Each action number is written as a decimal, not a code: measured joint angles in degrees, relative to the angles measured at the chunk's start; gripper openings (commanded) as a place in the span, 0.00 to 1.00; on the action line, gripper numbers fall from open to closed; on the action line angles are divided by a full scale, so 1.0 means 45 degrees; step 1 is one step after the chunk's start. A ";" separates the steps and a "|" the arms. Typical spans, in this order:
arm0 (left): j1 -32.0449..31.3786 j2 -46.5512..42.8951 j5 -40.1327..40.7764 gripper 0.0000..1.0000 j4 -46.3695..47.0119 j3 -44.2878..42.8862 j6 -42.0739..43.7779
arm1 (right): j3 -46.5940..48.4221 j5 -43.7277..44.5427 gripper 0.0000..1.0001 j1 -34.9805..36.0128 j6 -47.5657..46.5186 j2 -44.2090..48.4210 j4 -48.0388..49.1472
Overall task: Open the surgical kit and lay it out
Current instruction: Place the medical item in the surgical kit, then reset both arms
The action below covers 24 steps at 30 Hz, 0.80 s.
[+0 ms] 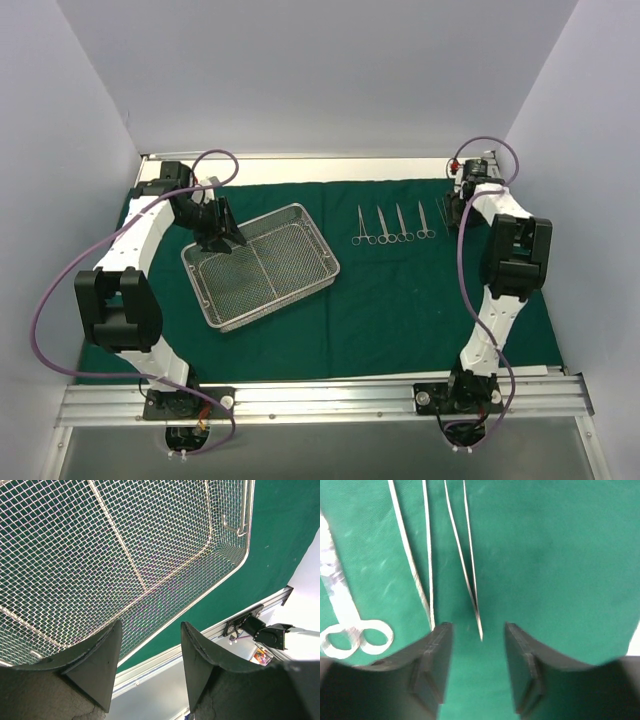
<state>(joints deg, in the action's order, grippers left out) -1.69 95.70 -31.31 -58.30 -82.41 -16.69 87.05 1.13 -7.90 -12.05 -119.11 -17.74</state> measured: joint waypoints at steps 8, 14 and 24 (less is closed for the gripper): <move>0.0000 -0.0583 0.0015 0.61 0.0068 0.0597 -0.0102 | -0.0398 0.0194 1.00 0.0505 0.1792 0.3254 -0.0641; 0.0000 -0.2030 0.0223 0.94 0.0146 0.1632 -0.0253 | -0.2118 0.0588 1.00 0.3045 0.3667 0.6513 -0.0316; -0.0005 -0.4187 0.0374 0.94 0.0855 0.2467 -0.0593 | -0.5741 0.0792 1.00 0.4954 0.6382 1.0151 0.0690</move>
<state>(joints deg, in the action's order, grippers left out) -1.72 76.86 -29.63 -54.46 -71.31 -19.35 61.21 4.69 14.39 16.67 -73.43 -14.63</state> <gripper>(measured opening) 0.937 0.996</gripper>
